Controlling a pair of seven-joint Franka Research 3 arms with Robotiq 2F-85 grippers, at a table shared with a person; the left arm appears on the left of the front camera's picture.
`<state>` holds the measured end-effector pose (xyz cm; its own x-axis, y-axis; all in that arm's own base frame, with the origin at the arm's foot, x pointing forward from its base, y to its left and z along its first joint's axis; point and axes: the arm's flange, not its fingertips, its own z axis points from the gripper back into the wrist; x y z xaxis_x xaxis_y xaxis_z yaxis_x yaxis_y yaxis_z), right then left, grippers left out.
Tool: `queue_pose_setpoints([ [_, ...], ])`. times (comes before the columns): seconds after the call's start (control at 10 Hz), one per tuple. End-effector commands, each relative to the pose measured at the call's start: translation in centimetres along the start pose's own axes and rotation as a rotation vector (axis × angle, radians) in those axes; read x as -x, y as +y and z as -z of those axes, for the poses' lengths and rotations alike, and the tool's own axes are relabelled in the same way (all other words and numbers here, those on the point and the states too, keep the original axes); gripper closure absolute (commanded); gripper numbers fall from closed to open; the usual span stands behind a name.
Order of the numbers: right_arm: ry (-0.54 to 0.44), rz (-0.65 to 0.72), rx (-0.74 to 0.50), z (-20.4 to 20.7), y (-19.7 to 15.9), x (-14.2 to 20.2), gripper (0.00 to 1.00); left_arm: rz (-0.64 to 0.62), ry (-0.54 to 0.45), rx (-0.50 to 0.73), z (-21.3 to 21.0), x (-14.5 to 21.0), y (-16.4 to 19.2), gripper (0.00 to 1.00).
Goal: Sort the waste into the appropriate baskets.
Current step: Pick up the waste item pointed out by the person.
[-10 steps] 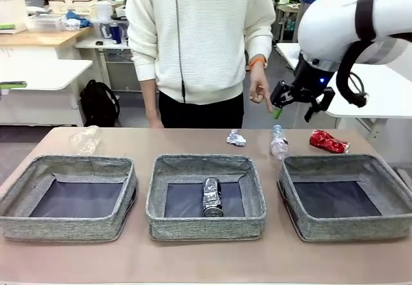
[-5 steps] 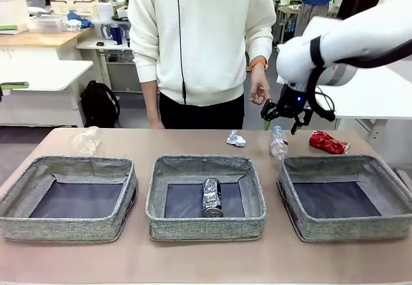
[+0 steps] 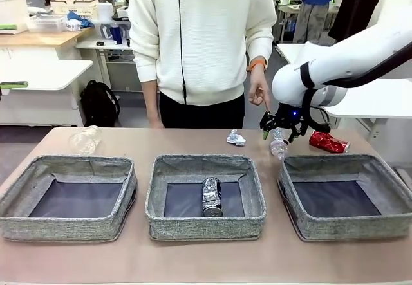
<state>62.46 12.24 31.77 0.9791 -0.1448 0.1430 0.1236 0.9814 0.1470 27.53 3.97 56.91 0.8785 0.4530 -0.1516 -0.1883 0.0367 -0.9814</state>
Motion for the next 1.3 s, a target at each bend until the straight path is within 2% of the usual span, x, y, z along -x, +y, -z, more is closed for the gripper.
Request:
queue_pose_setpoints([
  [0.0, -0.055, 0.075, 0.053, 1.13, 0.27, -0.22, 0.00, 0.015, 0.010, 0.017, -0.12, 0.03, -0.17, 0.00],
  [0.4, -0.038, 0.059, 0.061, 0.91, 0.02, -0.12, 0.00, 0.015, 0.010, 0.017, -0.12, 0.03, -0.17, 0.00],
  [0.5, -0.035, 0.049, 0.053, 0.69, -0.04, -0.12, 0.38, 0.015, 0.010, 0.017, -0.12, 0.03, -0.17, 0.00],
  [0.6, -0.020, 0.056, 0.052, 0.62, -0.10, -0.17, 0.59, 0.015, 0.010, 0.017, -0.12, 0.03, -0.17, 0.00],
  [0.7, -0.012, 0.055, 0.052, 0.59, -0.22, -0.17, 0.97, 0.015, 0.010, 0.017, -0.12, 0.03, -0.17, 0.00],
  [1.0, -0.005, 0.060, 0.061, 0.52, -0.47, -0.17, 1.00, 0.015, 0.010, 0.017, -0.12, 0.03, -0.17, 0.00],
  [1.1, -0.006, 0.061, 0.057, 0.53, -0.55, -0.18, 0.95, 0.015, 0.010, 0.017, -0.12, 0.03, -0.17, 0.00],
  [1.2, -0.020, 0.085, 0.051, 0.66, -0.72, -0.11, 0.58, 0.015, 0.010, 0.017, -0.12, 0.03, -0.17, 0.00],
])
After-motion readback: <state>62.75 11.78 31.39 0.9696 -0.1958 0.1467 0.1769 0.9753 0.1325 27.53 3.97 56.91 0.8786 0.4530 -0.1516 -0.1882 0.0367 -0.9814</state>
